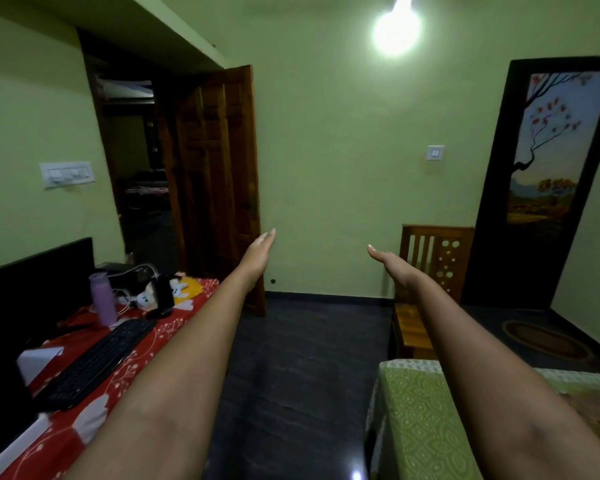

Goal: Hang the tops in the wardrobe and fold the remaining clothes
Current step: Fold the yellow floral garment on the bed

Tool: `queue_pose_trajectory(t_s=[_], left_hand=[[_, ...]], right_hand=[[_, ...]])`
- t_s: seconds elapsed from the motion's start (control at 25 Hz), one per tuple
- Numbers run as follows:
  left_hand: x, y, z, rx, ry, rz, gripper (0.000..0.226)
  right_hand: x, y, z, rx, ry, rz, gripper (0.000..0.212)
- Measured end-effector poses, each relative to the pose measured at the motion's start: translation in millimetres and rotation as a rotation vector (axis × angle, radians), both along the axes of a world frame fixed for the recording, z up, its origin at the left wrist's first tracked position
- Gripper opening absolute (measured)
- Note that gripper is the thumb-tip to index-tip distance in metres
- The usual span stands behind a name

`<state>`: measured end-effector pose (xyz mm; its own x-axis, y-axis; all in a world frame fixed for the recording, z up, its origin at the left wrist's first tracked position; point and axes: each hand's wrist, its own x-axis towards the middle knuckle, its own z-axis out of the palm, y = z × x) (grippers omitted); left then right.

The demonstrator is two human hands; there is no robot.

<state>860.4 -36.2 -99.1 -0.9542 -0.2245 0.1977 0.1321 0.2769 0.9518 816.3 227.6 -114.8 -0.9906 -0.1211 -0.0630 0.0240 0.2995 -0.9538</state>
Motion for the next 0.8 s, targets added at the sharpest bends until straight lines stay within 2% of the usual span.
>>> queue_pose_trajectory(t_s=[0.16,0.36,0.52,0.64,0.8], left_hand=[[-114.4,-1.4,31.8,-0.025,0.054,-0.075,0.062],[-221.0,21.1,11.7,-0.089,-0.025,-0.153,0.064],[-324.0,40.4,19.0,-0.082,0.017,-0.174,0.061],[-405.1,70.9,25.9,-0.052,0.029,-0.194,0.06],[-504.3,149.1,26.0,0.028,0.019,-0.322,0.056]], right_hand=[[-98.5,-1.8,19.2,-0.082,0.019,-0.063,0.081],[-203.1,1.7,-8.8,-0.073,-0.057,-0.079,0.084],[-301.8,24.7,-6.7,-0.115,0.031,-0.133,0.08],[-372.2,56.3,2.4,-0.156,0.049,-0.176,0.081],[-439.2,121.1,9.3,-0.123,0.051,-0.262,0.078]])
